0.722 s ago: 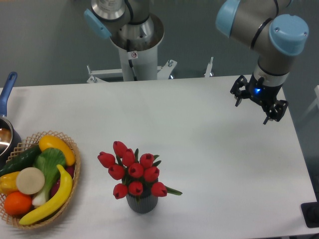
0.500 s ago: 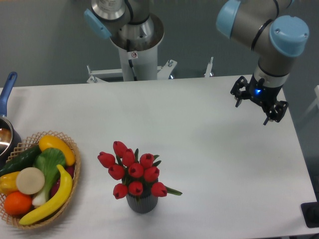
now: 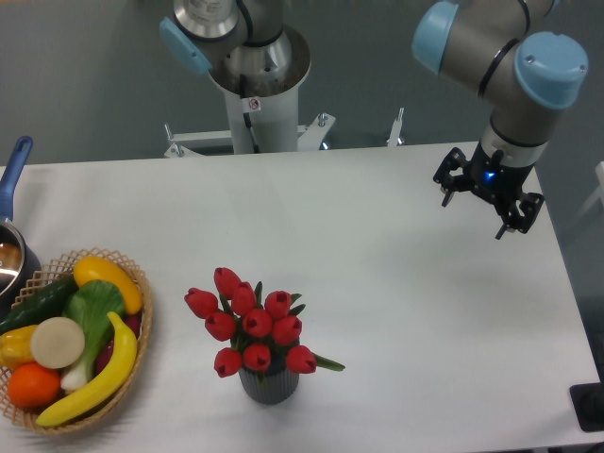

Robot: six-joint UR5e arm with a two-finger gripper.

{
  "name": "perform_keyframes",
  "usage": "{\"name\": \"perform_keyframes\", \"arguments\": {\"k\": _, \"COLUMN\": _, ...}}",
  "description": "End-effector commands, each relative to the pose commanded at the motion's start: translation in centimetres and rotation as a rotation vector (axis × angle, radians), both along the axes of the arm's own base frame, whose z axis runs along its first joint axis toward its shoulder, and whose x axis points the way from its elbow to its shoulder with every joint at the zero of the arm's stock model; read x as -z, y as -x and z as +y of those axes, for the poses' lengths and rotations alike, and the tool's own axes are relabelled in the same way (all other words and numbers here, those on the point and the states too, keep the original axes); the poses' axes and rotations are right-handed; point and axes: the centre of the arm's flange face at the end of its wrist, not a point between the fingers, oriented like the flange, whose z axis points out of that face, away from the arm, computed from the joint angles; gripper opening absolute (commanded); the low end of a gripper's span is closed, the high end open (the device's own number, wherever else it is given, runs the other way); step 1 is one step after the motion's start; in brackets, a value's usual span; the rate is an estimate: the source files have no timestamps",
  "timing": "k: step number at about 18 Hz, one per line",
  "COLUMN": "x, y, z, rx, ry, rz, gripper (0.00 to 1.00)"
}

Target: Pick up the flowers from the vase

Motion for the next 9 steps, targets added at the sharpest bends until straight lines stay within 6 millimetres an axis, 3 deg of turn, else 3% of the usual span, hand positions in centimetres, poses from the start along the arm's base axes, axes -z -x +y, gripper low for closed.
{"name": "perform_keyframes", "arguments": {"k": 2, "x": -0.2, "y": -0.8, "z": 0.2, "rx": -0.033, "ry": -0.085, "rz": -0.019, "gripper": 1.0}}
{"name": "perform_keyframes", "arguments": {"k": 5, "x": -1.0, "y": -3.5, "z": 1.2, "rx": -0.086, "ry": -0.21, "rz": 0.025, "gripper": 1.0}}
{"name": "perform_keyframes", "arguments": {"k": 9, "x": 0.5, "y": -6.3, "z": 3.6, "rx": -0.112, "ry": -0.314, "rz": 0.005, "gripper": 1.0}}
